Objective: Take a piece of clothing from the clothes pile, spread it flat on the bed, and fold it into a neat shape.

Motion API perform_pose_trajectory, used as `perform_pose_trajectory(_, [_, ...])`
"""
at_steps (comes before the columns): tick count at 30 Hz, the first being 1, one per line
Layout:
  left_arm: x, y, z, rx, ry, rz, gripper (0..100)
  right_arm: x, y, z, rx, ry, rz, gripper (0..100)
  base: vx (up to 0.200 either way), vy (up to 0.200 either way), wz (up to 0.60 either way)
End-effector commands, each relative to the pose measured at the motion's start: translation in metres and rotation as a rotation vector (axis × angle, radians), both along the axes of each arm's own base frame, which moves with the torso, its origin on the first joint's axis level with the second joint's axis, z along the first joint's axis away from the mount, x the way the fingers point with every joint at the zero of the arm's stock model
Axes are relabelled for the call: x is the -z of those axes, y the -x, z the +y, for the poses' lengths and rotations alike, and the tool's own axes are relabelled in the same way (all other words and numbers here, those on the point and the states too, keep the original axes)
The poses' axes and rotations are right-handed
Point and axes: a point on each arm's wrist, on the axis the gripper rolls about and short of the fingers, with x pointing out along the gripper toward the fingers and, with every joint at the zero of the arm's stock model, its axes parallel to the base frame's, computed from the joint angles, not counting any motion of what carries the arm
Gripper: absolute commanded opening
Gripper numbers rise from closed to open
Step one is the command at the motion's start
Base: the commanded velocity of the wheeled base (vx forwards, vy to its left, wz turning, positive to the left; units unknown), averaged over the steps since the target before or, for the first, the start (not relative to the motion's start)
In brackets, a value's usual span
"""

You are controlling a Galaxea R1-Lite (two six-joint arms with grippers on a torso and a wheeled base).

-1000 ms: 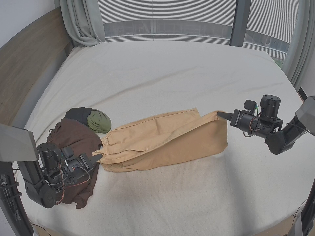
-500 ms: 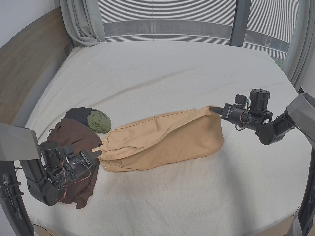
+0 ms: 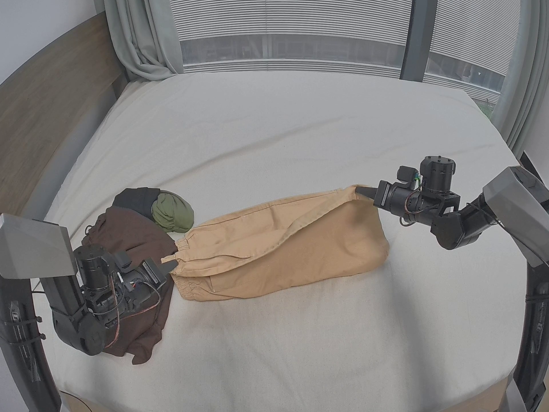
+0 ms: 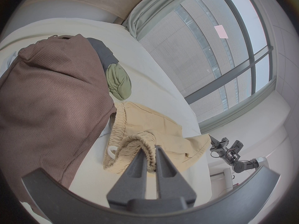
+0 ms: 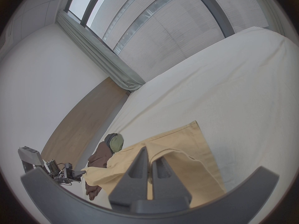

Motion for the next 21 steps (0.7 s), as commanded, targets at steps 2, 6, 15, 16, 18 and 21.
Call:
perform_pose_trajectory(2, [0.007,-0.006,0.0,-0.011,-0.003,0.007,0,0.012,-0.01,0.002,0.015,0.005,0.008,0,0.0,0.0,0.0])
perform_pose_trajectory(6, [0.009,-0.008,0.001,-0.02,-0.004,0.009,0,0.016,-0.013,0.002,0.017,0.006,0.01,0,0.0,0.0,0.0])
perform_pose_trajectory(15, [0.014,-0.014,0.007,-0.04,-0.005,0.013,0,0.019,-0.019,0.003,0.017,0.004,0.002,0,0.0,0.0,0.0])
perform_pose_trajectory(16, [0.014,-0.014,0.008,-0.043,-0.005,0.013,0,0.018,-0.019,0.003,0.018,0.004,-0.001,0,0.0,0.0,0.0])
perform_pose_trajectory(18, [0.014,-0.014,0.008,-0.044,-0.004,0.013,0,0.019,-0.019,0.003,0.018,0.004,0.002,0,0.0,0.0,0.0])
perform_pose_trajectory(21, [0.014,-0.015,0.008,-0.042,-0.004,0.01,0,0.02,-0.02,0.003,0.018,0.004,0.001,0,0.0,0.0,0.0])
